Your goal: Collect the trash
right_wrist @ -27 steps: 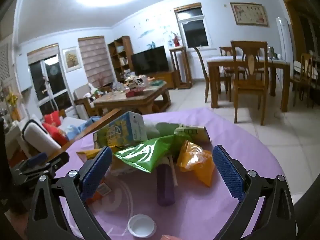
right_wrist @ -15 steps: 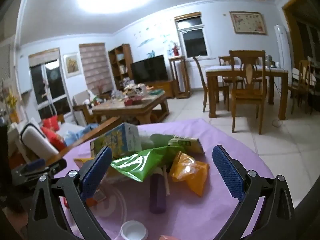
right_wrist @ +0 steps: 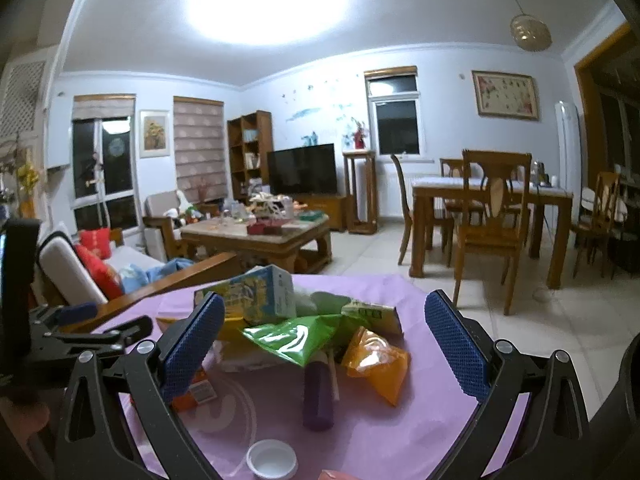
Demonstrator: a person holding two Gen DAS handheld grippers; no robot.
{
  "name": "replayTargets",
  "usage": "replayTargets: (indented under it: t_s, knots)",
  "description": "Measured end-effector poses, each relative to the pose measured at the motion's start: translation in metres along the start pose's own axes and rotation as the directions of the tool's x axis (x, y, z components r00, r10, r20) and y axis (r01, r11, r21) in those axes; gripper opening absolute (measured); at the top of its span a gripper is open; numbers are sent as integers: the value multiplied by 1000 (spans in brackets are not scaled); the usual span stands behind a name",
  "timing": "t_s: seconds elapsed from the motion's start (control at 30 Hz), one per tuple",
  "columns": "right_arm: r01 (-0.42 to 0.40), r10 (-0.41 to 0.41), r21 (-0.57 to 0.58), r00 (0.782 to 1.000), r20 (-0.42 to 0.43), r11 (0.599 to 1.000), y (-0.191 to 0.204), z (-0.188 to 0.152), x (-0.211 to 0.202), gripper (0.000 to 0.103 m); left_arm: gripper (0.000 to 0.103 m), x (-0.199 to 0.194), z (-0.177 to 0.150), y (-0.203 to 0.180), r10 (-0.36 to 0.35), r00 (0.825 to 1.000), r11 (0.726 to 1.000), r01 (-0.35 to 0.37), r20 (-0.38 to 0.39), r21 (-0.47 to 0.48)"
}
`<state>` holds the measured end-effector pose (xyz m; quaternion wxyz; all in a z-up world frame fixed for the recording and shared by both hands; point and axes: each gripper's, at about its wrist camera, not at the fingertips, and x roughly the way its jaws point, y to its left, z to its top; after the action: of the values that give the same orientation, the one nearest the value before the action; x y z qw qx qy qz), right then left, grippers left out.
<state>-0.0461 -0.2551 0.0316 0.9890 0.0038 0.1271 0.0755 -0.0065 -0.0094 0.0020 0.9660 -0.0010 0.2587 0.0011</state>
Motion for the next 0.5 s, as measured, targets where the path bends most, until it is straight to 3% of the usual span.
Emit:
replayTargets:
  t_s: [0.5]
  knots:
    - [-13, 13, 20, 1000, 2, 1000, -7, 1, -1, 99, 99, -2, -1, 2, 1, 1000, 1000, -1, 15, -5]
